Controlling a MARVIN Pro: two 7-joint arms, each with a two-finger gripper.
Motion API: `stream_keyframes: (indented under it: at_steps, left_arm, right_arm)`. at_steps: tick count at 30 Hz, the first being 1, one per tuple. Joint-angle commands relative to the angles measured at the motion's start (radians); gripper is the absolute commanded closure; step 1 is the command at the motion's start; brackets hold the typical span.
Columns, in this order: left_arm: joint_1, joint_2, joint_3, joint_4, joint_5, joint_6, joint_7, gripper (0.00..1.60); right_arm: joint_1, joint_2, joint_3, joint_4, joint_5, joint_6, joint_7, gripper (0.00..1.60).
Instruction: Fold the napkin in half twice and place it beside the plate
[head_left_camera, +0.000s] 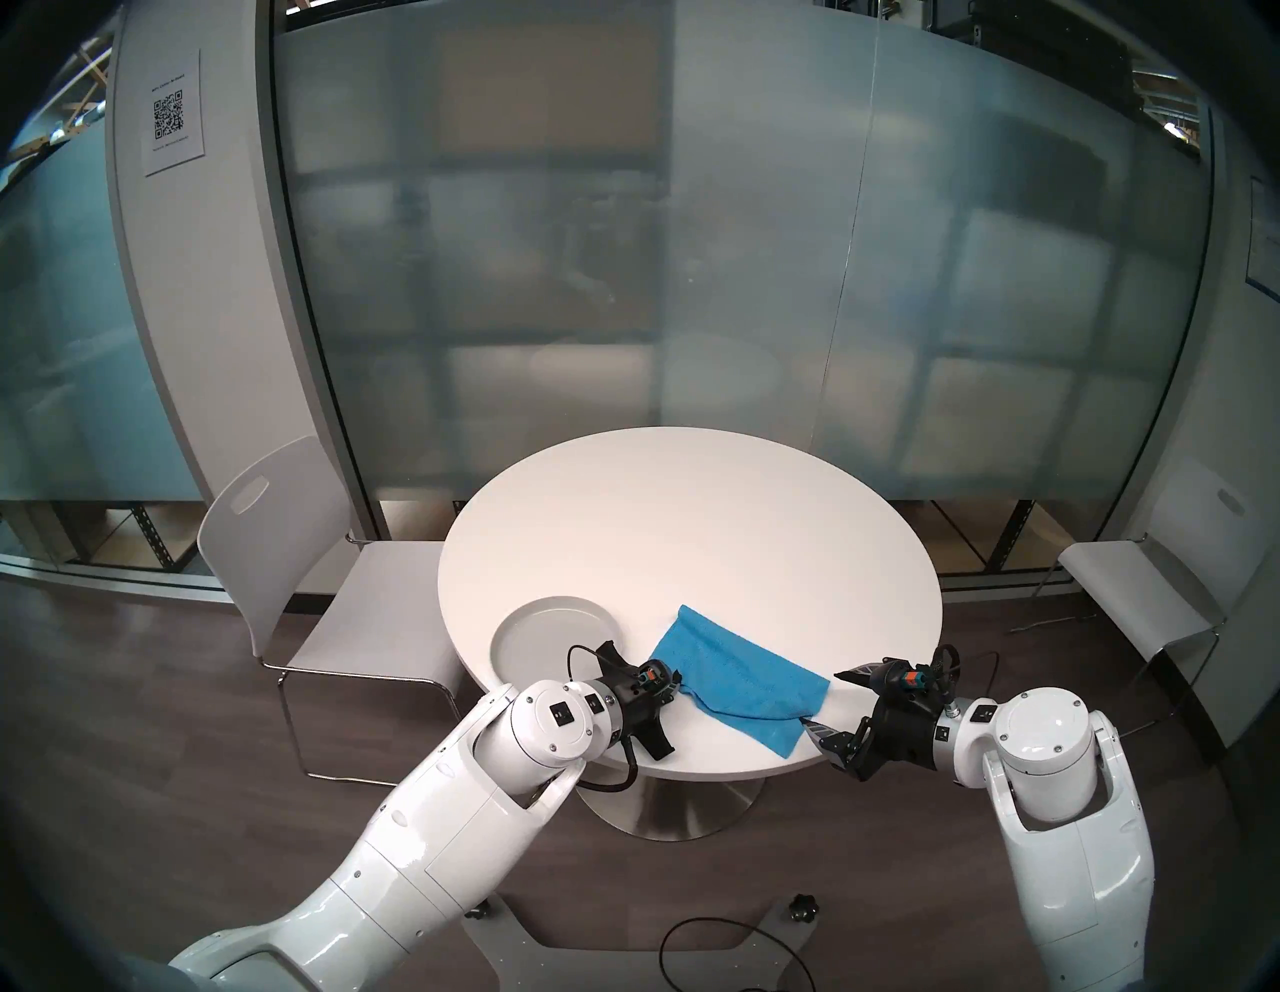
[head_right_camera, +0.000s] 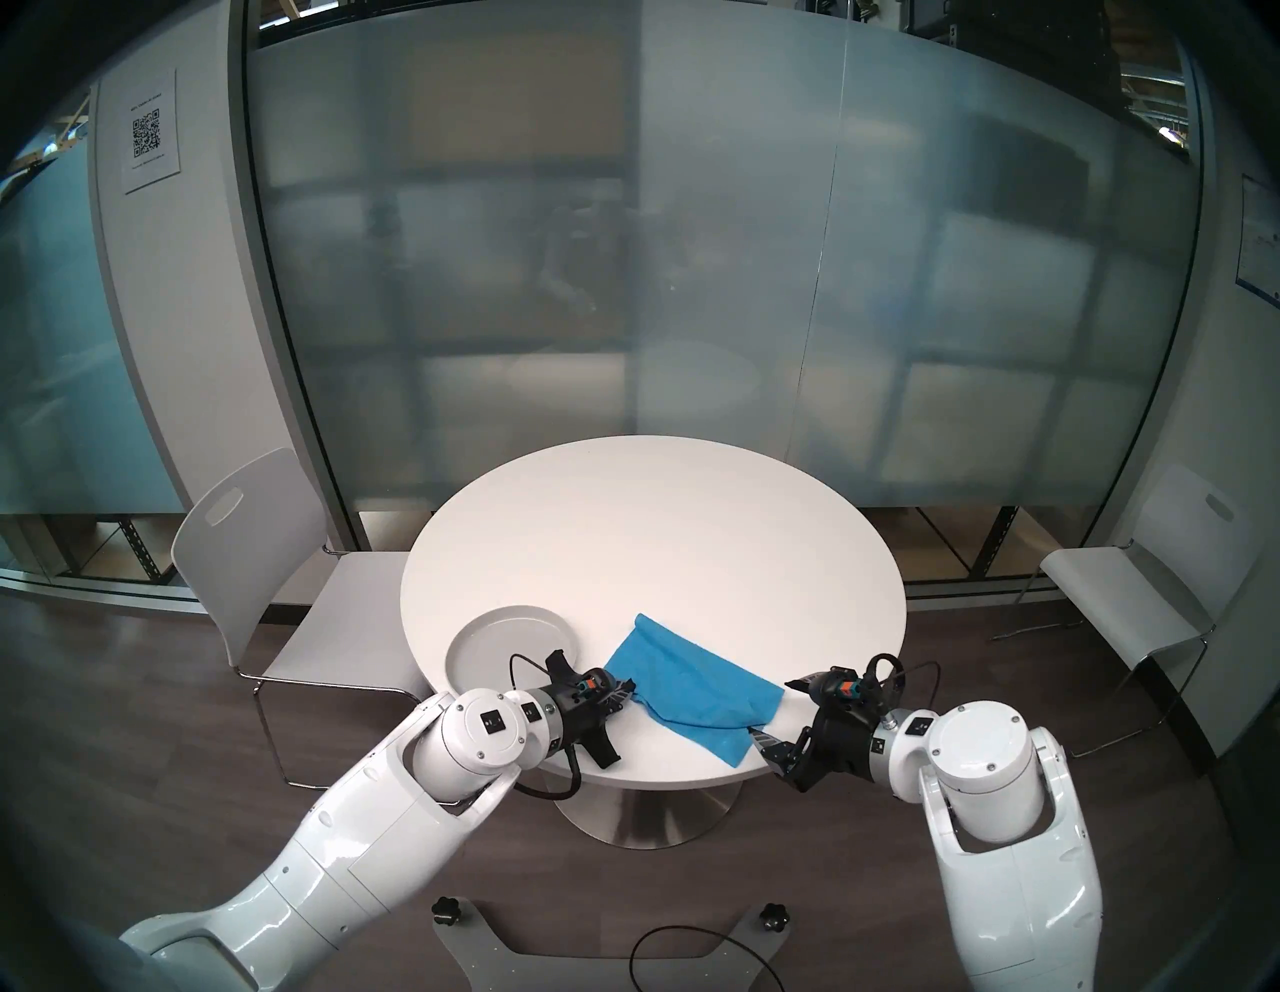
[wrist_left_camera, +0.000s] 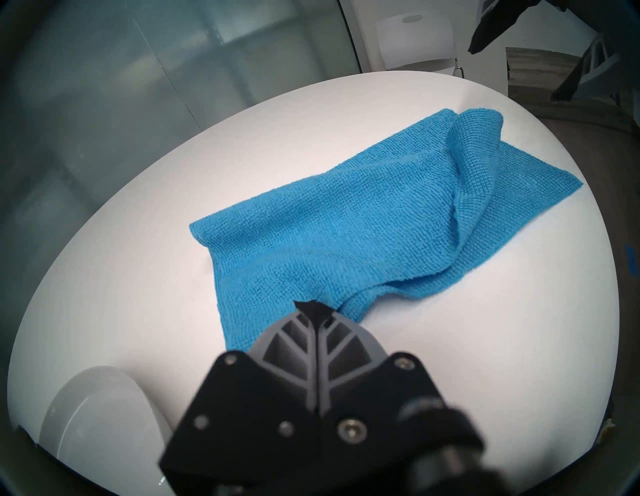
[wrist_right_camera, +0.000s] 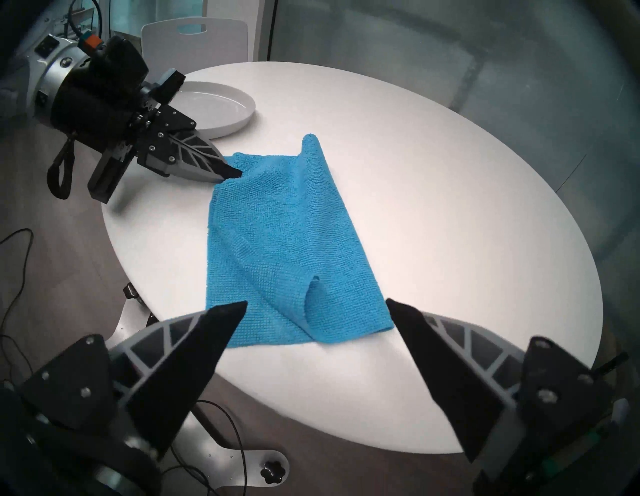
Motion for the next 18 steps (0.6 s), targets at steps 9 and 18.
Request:
stream_keyframes:
  at_steps: [9,18]
  left_arm:
    - [-0.012,-0.008,0.004,-0.002,-0.013,0.001,0.002,1.6]
    - [-0.019,-0.006,0.005,0.005,-0.021,0.002,0.006,1.6]
  right_arm:
    - [-0.003,-0.055,-0.092,0.013,-0.012,-0.019,-0.037,1.1]
    - [0.024,-0.047,-0.116,0.071,-0.038,-0.022,-0.053,1.17]
